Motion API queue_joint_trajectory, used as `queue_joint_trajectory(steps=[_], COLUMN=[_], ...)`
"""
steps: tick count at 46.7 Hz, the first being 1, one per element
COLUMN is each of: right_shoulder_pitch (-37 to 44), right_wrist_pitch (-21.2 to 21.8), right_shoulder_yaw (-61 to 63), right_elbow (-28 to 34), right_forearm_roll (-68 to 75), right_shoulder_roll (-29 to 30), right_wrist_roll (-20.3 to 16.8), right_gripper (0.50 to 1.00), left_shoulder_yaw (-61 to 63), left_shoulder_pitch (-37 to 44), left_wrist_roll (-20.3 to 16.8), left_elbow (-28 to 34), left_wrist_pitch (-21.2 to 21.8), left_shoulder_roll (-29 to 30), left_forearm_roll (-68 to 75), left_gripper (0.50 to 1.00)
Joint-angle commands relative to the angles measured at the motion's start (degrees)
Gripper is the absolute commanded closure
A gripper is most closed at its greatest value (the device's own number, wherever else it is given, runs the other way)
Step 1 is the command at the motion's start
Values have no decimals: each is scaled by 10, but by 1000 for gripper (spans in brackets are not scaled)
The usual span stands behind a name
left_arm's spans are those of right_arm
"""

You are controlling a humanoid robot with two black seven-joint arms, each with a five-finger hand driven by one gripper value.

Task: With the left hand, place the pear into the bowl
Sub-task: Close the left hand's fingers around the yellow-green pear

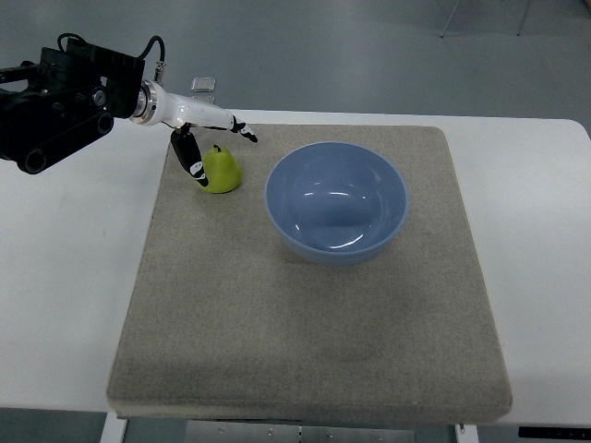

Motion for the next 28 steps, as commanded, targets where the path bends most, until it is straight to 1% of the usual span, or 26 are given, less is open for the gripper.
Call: queue_joint_trajectory(steps=[1,14,28], right_shoulder_pitch=[0,0,0], right_wrist_pitch=[0,0,0], right_shoulder_yaw=[0,0,0], right_elbow=[0,0,0], right_forearm_roll=[0,0,0], right_shoulder_roll=[0,0,0], right_wrist_roll=[0,0,0], right_gripper=[574,576,576], left_shoulder_yaw=[3,3,4], left_shoulder_pitch=[1,15,29], left_wrist_roll=[0,-1,-2], left_elbow=[5,18,18], left_wrist_pitch=[6,11,11], left_shoulder_roll=[0,-7,-11], left_forearm_roll=[-1,-3,-3], left_gripper=[508,508,510])
